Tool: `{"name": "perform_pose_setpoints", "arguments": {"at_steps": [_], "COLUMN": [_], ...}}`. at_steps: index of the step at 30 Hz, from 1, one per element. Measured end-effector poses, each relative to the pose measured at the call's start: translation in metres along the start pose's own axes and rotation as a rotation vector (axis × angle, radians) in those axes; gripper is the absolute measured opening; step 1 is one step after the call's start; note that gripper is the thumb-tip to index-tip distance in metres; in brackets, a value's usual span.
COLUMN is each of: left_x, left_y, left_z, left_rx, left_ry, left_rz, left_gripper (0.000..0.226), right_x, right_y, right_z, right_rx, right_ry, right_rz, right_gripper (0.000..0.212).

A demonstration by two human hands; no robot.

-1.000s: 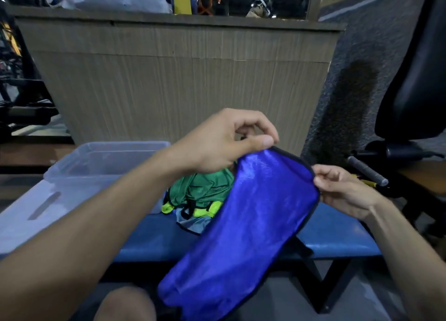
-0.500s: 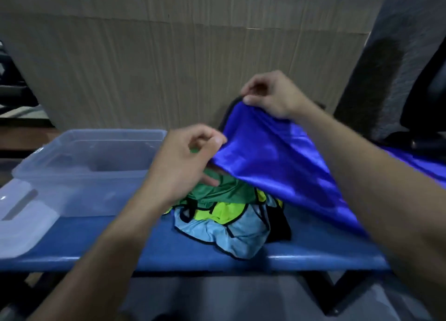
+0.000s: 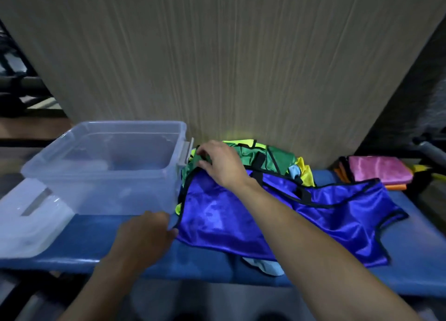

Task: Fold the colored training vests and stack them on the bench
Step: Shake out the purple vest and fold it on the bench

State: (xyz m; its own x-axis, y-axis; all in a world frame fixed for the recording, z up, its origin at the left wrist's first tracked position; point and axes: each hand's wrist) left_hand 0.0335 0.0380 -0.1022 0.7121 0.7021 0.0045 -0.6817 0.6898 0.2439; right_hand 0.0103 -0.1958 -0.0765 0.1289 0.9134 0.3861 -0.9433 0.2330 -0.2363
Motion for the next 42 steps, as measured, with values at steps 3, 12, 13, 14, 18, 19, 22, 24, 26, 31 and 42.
{"name": "perform_pose_setpoints", "arguments": {"at_steps": [3,12,13,14,18,19,22,24,26,31,42], "left_x": [-0.033,-0.185,-0.191,-0.197,-0.206,-0.207,-0.208,-0.209,-0.208,-0.208,-0.217], "left_y": [-0.001,-0.031,-0.036,-0.04,-0.06,-0.064,-0.074,-0.08,-0.083,-0.09,-0.098], "left_z": [0.012,0.009,0.001,-0.003,-0.019,-0.02,-0.024,-0.026,-0.026,-0.025,-0.024], "left_rx": [-0.162,-0.067,-0.082,-0.099,-0.187,-0.207,-0.258,-0.298,-0.307,-0.255,-0.214], "left_ry": [-0.062,0.144,0.131,0.121,0.109,0.109,0.074,0.052,0.047,0.011,-0.048], "left_rz": [-0.182,-0.661,-0.695,-0.719,-0.749,-0.745,-0.726,-0.716,-0.695,-0.605,-0.455], "left_gripper": [0.039,0.023,0.024,0.026,0.032,0.033,0.037,0.041,0.045,0.054,0.055], "right_x": [-0.016,-0.155,-0.175,-0.193,-0.247,-0.255,-0.271,-0.28,-0.289,-0.285,-0.294], "right_y": [0.026,0.183,0.202,0.219,0.266,0.271,0.274,0.272,0.268,0.259,0.265], "right_z": [0.013,0.074,0.079,0.084,0.096,0.097,0.093,0.089,0.085,0.096,0.103], "right_rx": [-0.138,-0.455,-0.49,-0.518,-0.513,-0.492,-0.405,-0.381,-0.409,-0.602,-0.447], "right_ry": [-0.097,-0.133,-0.122,-0.097,-0.062,-0.095,-0.207,-0.272,-0.305,-0.384,-0.18], "right_rz": [0.025,-0.409,-0.495,-0.583,-0.887,-0.927,-1.015,-1.014,-1.001,-0.949,-1.093], "right_gripper": [0.021,0.008,0.008,0.01,0.026,0.03,0.041,0.05,0.042,0.032,0.022]}}
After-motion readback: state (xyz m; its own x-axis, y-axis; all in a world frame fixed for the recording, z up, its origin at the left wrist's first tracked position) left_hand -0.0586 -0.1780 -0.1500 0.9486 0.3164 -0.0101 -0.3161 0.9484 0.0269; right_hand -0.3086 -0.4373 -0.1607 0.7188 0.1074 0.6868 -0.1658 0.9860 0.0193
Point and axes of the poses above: each hand's wrist, its own y-axis away from the middle knuckle, its own z-axis out of the back of the hand, x = y × z, and after that the axes turned 12 degrees about x, right-handed
